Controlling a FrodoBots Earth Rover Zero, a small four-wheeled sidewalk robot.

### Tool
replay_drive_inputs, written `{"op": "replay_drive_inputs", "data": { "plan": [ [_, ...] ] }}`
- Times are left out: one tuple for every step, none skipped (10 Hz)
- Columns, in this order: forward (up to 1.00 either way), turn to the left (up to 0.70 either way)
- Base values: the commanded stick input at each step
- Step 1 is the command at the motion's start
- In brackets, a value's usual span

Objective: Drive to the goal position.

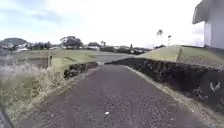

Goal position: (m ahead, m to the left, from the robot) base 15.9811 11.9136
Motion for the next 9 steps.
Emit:
{"op": "replay_drive_inputs", "data": {
  "plan": [
    [0.70,0.00],
    [0.70,0.00],
    [0.70,0.00],
    [0.70,0.00],
    [0.70,0.00],
    [0.70,0.00],
    [0.70,0.00],
    [0.70,0.00],
    [0.70,0.00]
  ]
}}
